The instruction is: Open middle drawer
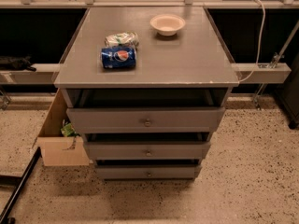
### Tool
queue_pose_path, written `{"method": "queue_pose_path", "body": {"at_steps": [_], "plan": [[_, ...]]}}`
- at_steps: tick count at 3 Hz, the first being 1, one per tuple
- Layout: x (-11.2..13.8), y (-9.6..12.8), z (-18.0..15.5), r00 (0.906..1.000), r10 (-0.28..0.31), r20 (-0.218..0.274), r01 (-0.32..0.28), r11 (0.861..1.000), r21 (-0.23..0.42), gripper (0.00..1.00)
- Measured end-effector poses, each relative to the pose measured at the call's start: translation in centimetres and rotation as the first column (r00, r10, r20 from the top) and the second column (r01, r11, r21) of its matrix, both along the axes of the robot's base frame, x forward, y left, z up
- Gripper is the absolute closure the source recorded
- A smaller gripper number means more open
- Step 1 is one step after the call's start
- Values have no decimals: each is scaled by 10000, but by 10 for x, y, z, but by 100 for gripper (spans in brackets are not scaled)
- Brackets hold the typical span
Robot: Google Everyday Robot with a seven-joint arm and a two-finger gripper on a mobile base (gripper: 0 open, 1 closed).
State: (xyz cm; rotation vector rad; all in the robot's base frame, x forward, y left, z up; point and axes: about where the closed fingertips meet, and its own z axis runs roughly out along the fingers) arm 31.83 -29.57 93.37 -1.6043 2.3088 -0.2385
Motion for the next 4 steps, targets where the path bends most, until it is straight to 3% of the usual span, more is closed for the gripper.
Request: {"method": "queue_pose_path", "body": {"at_steps": [1, 2, 3, 4], "plan": [[-46, -14, -21, 9991, -329, -276, 335, 9992, 205, 0], [-100, -48, -54, 9873, -1233, -1001, 1308, 9888, 725, 0], [-161, -84, -78, 9658, -1983, -1669, 2150, 9726, 887, 0], [-167, -89, -78, 9639, -2079, -1663, 2247, 9703, 891, 0]]}}
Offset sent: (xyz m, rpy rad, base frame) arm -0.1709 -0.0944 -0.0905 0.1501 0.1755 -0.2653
